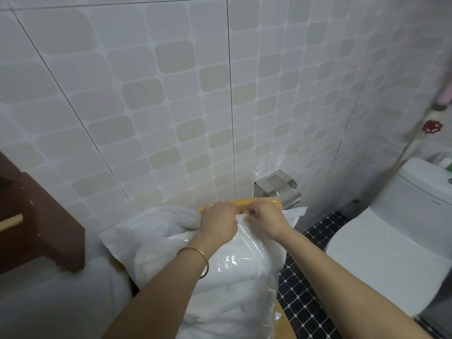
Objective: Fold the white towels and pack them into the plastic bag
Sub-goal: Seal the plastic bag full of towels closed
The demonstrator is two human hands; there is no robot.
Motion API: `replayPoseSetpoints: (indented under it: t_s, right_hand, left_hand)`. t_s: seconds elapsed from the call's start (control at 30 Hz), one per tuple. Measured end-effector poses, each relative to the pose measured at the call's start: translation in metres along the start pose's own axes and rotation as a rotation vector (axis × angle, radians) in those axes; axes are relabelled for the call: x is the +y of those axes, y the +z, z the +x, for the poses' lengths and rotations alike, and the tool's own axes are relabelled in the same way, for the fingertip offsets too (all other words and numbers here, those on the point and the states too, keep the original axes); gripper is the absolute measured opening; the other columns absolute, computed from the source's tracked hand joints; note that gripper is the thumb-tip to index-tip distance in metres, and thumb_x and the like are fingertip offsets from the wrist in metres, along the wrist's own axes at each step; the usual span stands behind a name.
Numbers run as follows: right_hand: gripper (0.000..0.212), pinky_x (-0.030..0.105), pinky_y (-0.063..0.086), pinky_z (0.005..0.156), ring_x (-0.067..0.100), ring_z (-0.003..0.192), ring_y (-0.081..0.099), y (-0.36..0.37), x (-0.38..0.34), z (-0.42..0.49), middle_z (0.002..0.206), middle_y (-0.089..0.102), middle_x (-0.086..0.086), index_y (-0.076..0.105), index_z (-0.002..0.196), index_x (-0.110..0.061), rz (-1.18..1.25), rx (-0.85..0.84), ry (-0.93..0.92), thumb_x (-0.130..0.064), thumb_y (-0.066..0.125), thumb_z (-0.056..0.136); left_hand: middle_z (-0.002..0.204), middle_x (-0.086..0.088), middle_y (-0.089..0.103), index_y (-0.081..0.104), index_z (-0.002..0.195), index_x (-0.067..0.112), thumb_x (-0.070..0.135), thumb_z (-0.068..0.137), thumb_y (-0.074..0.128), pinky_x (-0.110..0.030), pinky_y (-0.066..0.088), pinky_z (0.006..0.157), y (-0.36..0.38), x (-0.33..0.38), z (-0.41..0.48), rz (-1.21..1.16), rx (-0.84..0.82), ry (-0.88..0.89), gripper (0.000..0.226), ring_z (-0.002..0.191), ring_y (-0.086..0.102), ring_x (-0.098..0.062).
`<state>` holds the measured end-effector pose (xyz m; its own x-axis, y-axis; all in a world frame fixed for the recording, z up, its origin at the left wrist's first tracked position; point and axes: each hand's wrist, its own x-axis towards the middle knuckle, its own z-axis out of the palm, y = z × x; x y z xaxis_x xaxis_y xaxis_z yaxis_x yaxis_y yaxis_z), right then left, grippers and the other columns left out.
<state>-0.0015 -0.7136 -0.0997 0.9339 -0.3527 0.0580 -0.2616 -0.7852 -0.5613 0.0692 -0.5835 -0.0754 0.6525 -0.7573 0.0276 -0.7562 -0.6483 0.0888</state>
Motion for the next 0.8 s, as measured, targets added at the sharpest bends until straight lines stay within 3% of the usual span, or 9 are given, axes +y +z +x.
replayPoseSetpoints:
  t_s: [0.17,0.33,0.53,0.67,0.8]
  right_hand:
    - [0.017,0.027,0.034,0.067,0.011,0.074,0.047,-0.001,0.001,0.000,0.070,0.052,-0.011,0.056,0.072,-0.025,0.051,-0.013,0.017,-0.023,0.066,0.085]
    - [0.006,0.030,0.042,0.072,0.016,0.079,0.055,-0.001,0.001,0.001,0.078,0.060,-0.004,0.067,0.083,-0.011,0.104,0.005,0.018,-0.017,0.066,0.084]
    - [0.007,0.032,0.042,0.071,0.016,0.076,0.053,0.001,0.000,-0.003,0.074,0.057,-0.004,0.064,0.077,-0.011,0.088,0.032,0.007,-0.014,0.065,0.083]
    - [0.006,0.035,0.042,0.075,0.022,0.084,0.053,0.001,-0.003,-0.004,0.080,0.055,0.001,0.064,0.077,-0.008,0.009,0.072,-0.037,-0.013,0.064,0.081]
    - [0.012,0.033,0.040,0.070,0.021,0.079,0.051,0.004,-0.005,-0.007,0.072,0.051,-0.003,0.060,0.069,-0.011,-0.021,0.106,-0.026,-0.012,0.060,0.081]
  left_hand:
    - [0.110,-0.001,0.062,0.062,0.099,0.020,0.018,0.089,0.054,-0.033,0.042,0.086,-0.006,-0.002,0.001,-0.128,-0.042,-0.052,0.013,0.108,0.055,-0.025]
    - [0.103,0.000,0.064,0.063,0.088,0.022,0.018,0.084,0.062,-0.034,0.050,0.081,-0.014,-0.002,0.003,-0.321,-0.069,-0.112,0.006,0.100,0.058,-0.021]
    - [0.106,-0.003,0.062,0.064,0.092,0.018,0.018,0.089,0.057,-0.035,0.048,0.082,-0.011,0.003,0.002,-0.258,-0.019,-0.077,0.007,0.105,0.055,-0.023]
    - [0.108,-0.004,0.058,0.062,0.097,0.015,0.017,0.093,0.052,-0.038,0.047,0.082,-0.008,0.006,0.001,-0.143,0.011,-0.031,0.011,0.108,0.052,-0.024]
    - [0.106,-0.005,0.059,0.062,0.097,0.014,0.014,0.093,0.051,-0.038,0.047,0.081,-0.007,0.007,-0.001,-0.119,0.017,-0.035,0.011,0.106,0.053,-0.025]
